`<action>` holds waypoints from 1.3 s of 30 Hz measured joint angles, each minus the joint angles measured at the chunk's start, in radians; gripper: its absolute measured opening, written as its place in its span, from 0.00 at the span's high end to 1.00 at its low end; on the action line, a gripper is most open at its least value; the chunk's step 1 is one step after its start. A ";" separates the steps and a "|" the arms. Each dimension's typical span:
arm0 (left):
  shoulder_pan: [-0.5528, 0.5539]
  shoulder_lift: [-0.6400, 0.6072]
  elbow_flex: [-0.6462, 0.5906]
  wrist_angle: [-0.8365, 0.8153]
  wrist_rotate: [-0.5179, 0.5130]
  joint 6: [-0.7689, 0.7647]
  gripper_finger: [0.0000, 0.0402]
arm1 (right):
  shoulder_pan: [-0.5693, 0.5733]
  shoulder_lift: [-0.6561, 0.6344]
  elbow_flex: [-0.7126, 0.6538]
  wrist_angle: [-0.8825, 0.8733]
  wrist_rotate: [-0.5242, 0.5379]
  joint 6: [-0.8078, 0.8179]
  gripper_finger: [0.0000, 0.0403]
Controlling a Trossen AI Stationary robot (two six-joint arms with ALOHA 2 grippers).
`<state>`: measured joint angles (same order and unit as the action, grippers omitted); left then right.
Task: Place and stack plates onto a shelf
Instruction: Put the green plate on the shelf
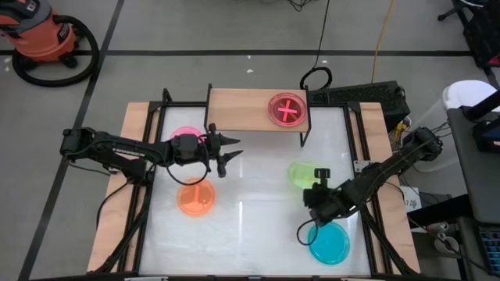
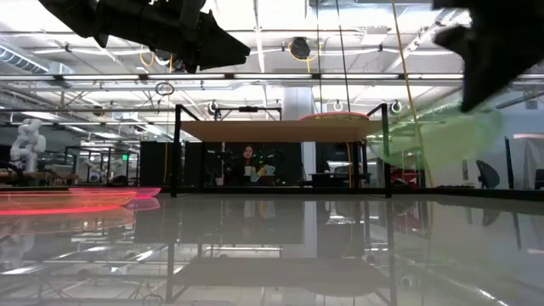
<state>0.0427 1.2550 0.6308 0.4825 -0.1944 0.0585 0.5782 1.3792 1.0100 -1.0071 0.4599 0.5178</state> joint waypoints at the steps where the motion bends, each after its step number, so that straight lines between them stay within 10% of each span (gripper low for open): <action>1: -0.001 -0.012 0.000 -0.010 0.000 0.006 0.55 | 0.000 0.000 0.018 0.010 0.025 -0.025 1.00; 18: -0.045 -0.372 -0.001 -0.361 -0.080 0.006 0.55 | -0.335 0.000 0.081 0.728 0.164 -0.916 1.00; 31: -0.090 -0.504 -0.076 -0.295 -0.177 0.068 0.55 | -0.778 0.123 0.085 1.126 -0.263 -1.163 1.00; 39: -0.087 -0.504 -0.098 -0.230 -0.177 0.093 0.55 | -0.861 0.232 0.098 1.242 -0.365 -1.153 1.00</action>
<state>-0.0444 0.7513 0.5331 0.2527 -0.3714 0.1512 -0.2830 1.6115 1.1078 0.2346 0.0952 -0.6354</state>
